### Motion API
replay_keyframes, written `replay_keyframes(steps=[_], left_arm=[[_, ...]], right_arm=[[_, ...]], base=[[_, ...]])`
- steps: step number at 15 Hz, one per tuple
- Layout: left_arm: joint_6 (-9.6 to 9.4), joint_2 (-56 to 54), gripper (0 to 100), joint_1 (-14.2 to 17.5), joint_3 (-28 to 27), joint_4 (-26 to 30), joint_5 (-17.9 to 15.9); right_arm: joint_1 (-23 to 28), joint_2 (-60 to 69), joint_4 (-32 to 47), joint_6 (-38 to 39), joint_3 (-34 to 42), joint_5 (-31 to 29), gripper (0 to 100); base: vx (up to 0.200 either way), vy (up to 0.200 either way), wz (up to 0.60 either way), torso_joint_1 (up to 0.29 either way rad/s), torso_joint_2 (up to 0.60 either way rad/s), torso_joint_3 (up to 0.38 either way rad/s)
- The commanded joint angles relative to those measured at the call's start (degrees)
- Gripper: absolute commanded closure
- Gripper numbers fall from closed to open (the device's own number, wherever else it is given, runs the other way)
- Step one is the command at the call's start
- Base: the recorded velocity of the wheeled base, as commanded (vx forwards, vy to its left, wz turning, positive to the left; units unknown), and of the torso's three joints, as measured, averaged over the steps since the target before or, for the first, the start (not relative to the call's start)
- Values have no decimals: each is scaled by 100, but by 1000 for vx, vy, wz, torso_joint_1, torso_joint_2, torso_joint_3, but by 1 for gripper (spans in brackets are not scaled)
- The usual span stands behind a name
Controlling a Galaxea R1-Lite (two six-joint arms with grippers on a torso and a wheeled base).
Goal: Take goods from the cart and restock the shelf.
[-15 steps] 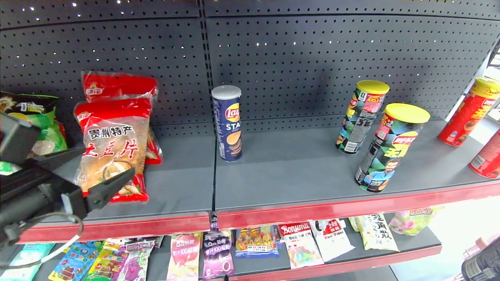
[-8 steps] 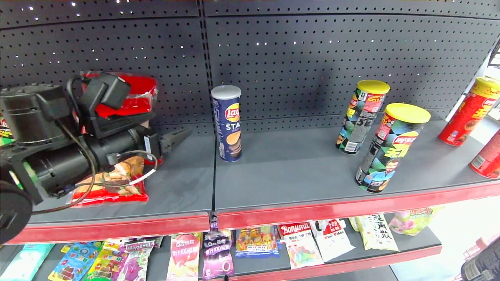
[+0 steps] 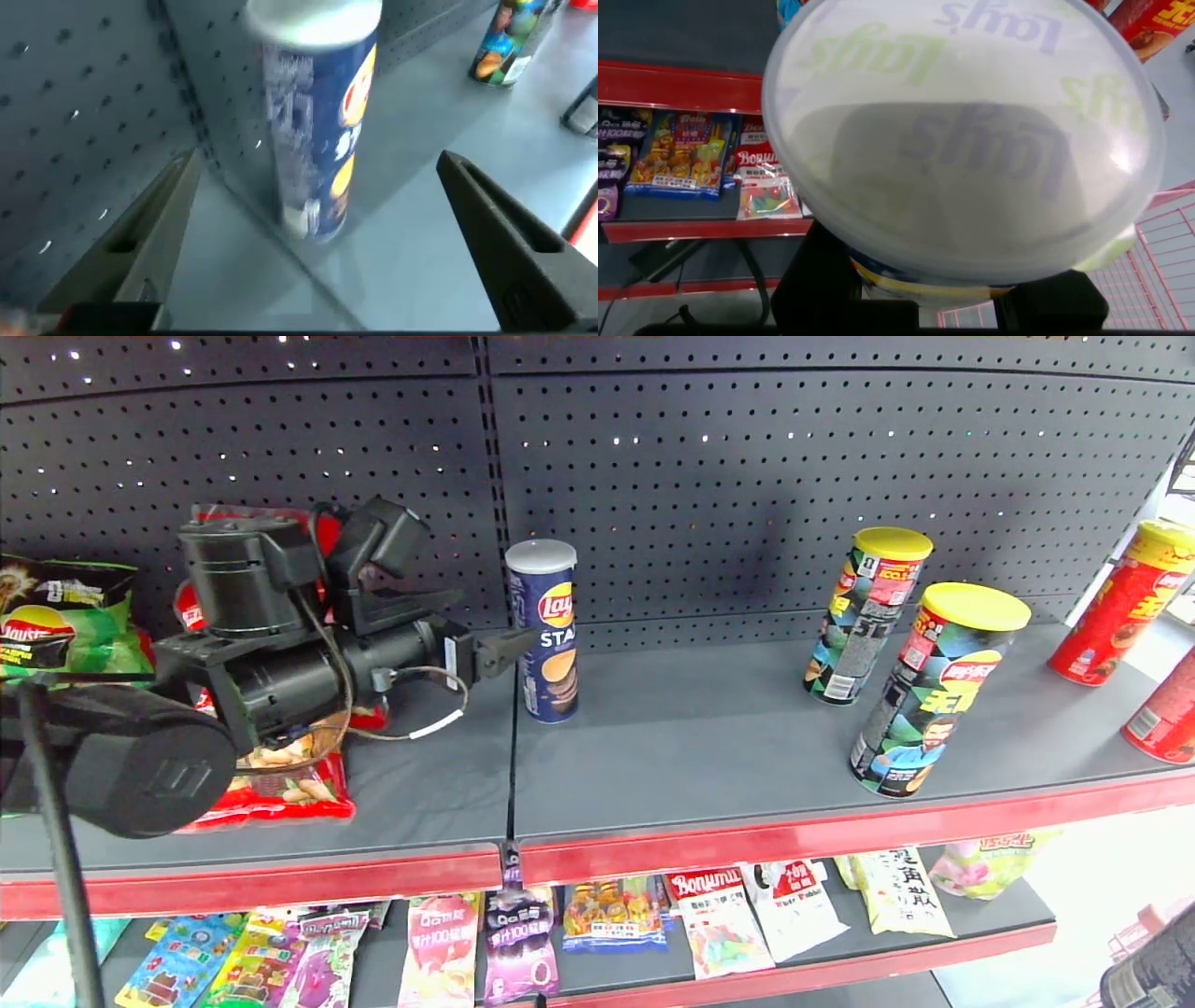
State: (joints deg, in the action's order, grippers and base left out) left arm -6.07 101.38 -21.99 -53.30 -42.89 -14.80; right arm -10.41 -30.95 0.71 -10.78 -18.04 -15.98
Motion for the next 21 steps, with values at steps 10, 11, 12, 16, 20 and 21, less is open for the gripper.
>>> replay_keyframes(steps=[10, 11, 12, 16, 20, 21], left_arm=[[-17, 1033, 0, -104, -963, -53, 329], [1, 1121, 0, -104, -1025, -62, 434], [9, 1174, 0, -104, -1077, -62, 460], [9, 1376, 0, -104, -1394, -71, 469], [9, 1569, 0, -112, -1719, -62, 504], [9, 1569, 0, -112, -1719, -62, 504]], right_arm=[[4, 28, 0, 5, -6, -10, 100], [4, 28, 0, 5, -6, -10, 100], [4, 28, 0, 5, -6, -10, 100], [4, 28, 0, 5, -6, -19, 100], [4, 28, 0, 5, -6, -10, 100], [4, 28, 0, 5, -6, -10, 100]], base=[[0, 0, 0, 0, 0, 0], [0, 0, 0, 0, 0, 0], [0, 0, 0, 0, 0, 0], [0, 0, 0, 0, 0, 0], [0, 0, 0, 0, 0, 0], [0, 0, 0, 0, 0, 0]])
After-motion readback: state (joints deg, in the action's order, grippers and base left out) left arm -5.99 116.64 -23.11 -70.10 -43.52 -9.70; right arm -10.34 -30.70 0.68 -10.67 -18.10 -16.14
